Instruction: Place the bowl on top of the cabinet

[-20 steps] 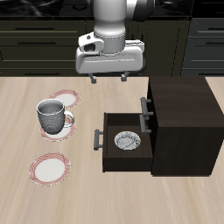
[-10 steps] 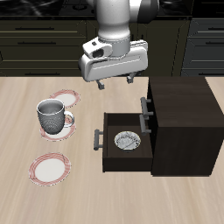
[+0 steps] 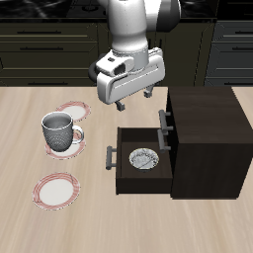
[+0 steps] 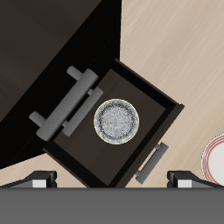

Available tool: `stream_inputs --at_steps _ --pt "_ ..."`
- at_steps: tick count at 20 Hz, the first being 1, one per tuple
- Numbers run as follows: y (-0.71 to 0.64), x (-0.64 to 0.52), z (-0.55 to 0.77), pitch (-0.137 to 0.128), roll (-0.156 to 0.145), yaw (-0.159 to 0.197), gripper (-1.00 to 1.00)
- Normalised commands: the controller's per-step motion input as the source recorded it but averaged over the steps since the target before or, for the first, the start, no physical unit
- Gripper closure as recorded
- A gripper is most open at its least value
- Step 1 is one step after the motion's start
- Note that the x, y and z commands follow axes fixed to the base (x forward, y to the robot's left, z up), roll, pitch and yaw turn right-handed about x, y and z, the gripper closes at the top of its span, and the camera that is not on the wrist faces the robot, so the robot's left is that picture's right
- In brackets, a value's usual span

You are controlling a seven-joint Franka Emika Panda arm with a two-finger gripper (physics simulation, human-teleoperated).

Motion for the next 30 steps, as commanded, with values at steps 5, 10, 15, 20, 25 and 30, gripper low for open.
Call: stream_inputs --at_steps 5,10,15,20,25,30 --pt "0.04 0.05 -0.12 0.011 0.029 0.154 -1.0" --pt "-0.15 0.09 -0.12 -0.016 -0.038 0.197 -1.0" --pt "-0.02 -0.01 -0.11 0.003 -0.018 0.163 -1.0" --pt "-0.03 -0.02 -0.05 -0.011 -0.019 0.138 -1.0" --pt "-0.01 0.03 -0.13 -0.022 -0.02 0.18 -1.0" --pt "0.04 -0.01 -0.13 -0.008 0.003 0.124 -1.0"
